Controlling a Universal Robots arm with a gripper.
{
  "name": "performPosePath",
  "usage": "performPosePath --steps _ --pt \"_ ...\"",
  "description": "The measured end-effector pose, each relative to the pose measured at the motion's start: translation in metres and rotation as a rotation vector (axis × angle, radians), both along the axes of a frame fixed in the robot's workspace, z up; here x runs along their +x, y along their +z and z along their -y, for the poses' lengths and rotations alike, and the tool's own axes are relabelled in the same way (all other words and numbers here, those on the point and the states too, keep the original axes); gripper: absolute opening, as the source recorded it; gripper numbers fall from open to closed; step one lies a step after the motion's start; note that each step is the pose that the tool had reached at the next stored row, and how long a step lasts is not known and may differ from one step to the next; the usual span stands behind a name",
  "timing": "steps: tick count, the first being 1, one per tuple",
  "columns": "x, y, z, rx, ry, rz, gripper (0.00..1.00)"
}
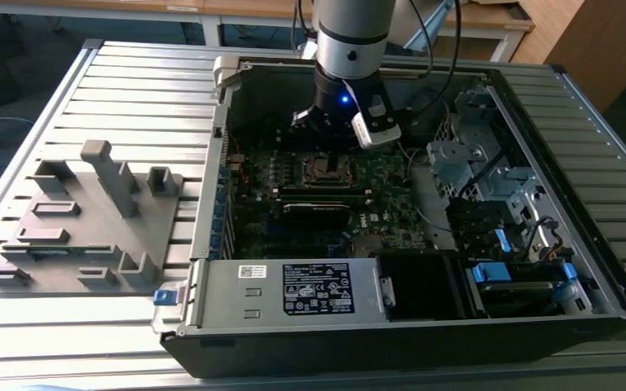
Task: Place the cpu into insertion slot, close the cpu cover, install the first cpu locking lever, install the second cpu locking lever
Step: 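Install the second cpu locking lever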
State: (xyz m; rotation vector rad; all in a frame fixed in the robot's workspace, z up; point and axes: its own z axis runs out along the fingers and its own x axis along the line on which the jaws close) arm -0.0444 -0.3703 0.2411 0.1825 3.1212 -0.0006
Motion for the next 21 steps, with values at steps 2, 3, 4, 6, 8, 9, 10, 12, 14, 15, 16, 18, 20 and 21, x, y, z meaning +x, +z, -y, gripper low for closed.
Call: performPosePath --steps 2,3,4,6,8,9,10,12,14,15,16,18,20,21 --pt "0.0000 0.0000 0.0017 0.0000 0.000 0.0000 0.11" --pt "-0.0001 0.0000 0.0024 0.0000 0.000 0.0000 0.11" --pt "-0.0003 0.0000 0.0030 0.0000 0.000 0.0001 0.11" --pt "-0.0014 -0.0001 0.0038 0.0000 0.000 0.0006 0.11" --pt "-0.0030 -0.0001 0.0047 0.0000 0.000 0.0014 0.11" --pt "-0.0040 -0.0002 0.0048 0.0000 0.000 0.0020 0.11" --pt "-0.0051 -0.0003 0.0048 0.0000 0.001 0.0030 0.11" --pt "-0.0074 -0.0006 0.0049 0.0001 0.001 0.0051 0.11" --pt "-0.0106 -0.0014 0.0049 0.0000 0.001 0.0073 0.11" --pt "-0.0117 -0.0021 0.0049 0.0000 0.001 0.0076 0.11" --pt "-0.0127 -0.0030 0.0049 -0.0003 0.001 0.0077 0.11" --pt "-0.0147 -0.0051 0.0052 -0.0005 0.001 0.0077 0.11" --pt "-0.0162 -0.0078 0.0058 -0.0004 0.001 0.0078 0.11" --pt "-0.0168 -0.0093 0.0064 -0.0004 0.001 0.0077 0.11"
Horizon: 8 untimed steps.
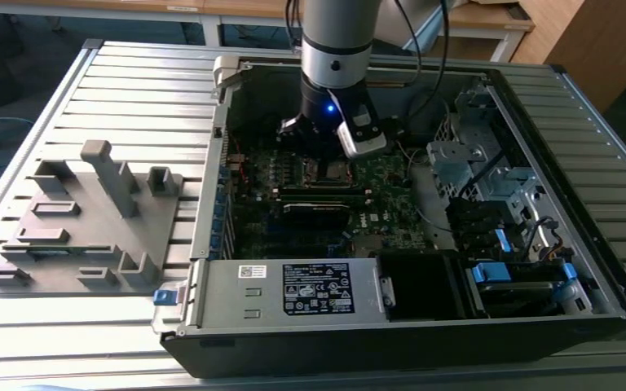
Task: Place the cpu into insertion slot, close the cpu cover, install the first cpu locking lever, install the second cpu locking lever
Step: 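Install the second cpu locking lever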
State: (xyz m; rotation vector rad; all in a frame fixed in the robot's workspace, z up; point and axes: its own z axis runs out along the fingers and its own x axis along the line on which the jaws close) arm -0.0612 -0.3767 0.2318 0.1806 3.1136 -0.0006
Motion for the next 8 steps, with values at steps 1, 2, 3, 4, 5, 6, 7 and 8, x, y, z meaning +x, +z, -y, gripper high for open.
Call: performPosePath --steps 1,2,3,4,5,6,7,8 --pt "-0.0007 -0.0015 0.0004 0.0001 0.000 0.0001 0.11" --pt "-0.0014 -0.0030 0.0007 0.0001 0.000 0.0000 0.11" --pt "-0.0019 -0.0044 0.0009 0.0000 0.001 0.0000 0.11" --pt "-0.0021 -0.0055 0.0010 -0.0001 0.001 0.0000 0.11" --pt "-0.0023 -0.0066 0.0011 0.0000 0.001 -0.0001 0.11" --pt "-0.0023 -0.0074 0.0011 0.0001 0.001 0.0000 0.11" --pt "-0.0024 -0.0080 0.0011 0.0001 0.001 0.0000 0.11" --pt "-0.0025 -0.0081 0.0011 -0.0001 0.001 -0.0001 0.11"
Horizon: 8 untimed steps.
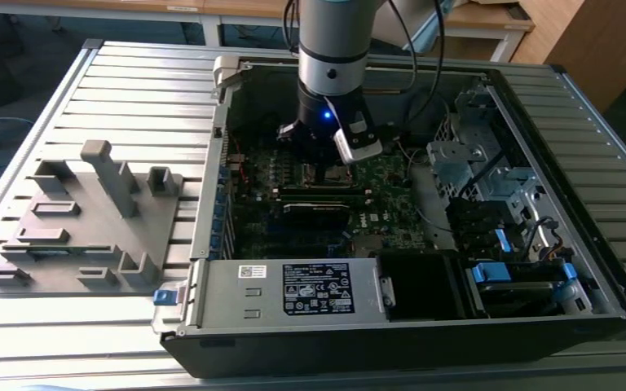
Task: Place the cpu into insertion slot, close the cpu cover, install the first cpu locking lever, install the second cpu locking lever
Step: 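Install the second cpu locking lever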
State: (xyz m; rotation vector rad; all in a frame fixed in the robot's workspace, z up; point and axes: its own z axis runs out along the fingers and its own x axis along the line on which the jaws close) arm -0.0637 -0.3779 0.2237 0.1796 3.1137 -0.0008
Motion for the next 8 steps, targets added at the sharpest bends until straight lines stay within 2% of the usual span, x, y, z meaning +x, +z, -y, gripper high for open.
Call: performPosePath --steps 8 --pt "0.0000 -0.0025 0.0000 0.0002 0.000 0.0001 0.11"
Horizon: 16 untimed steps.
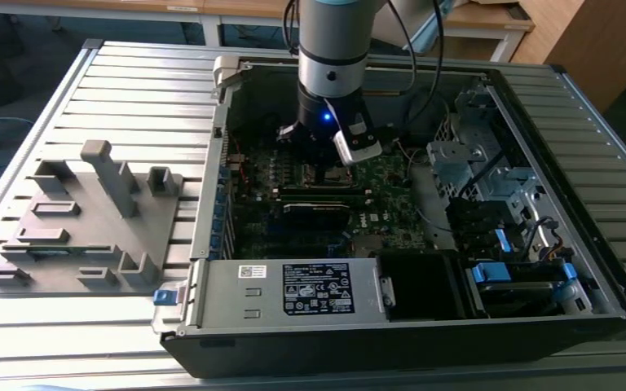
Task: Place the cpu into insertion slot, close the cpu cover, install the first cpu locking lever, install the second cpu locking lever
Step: 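Install the second cpu locking lever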
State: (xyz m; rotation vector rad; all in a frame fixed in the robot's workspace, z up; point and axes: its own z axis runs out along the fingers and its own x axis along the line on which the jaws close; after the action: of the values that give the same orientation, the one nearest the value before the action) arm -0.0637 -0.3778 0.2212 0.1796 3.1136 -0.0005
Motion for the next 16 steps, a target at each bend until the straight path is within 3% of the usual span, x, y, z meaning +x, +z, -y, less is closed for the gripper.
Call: performPosePath --steps 9,16 --pt "-0.0003 -0.0006 0.0000 0.0001 0.000 0.0002 0.11" --pt "-0.0065 -0.0015 0.0000 0.0001 0.000 0.0019 0.11"
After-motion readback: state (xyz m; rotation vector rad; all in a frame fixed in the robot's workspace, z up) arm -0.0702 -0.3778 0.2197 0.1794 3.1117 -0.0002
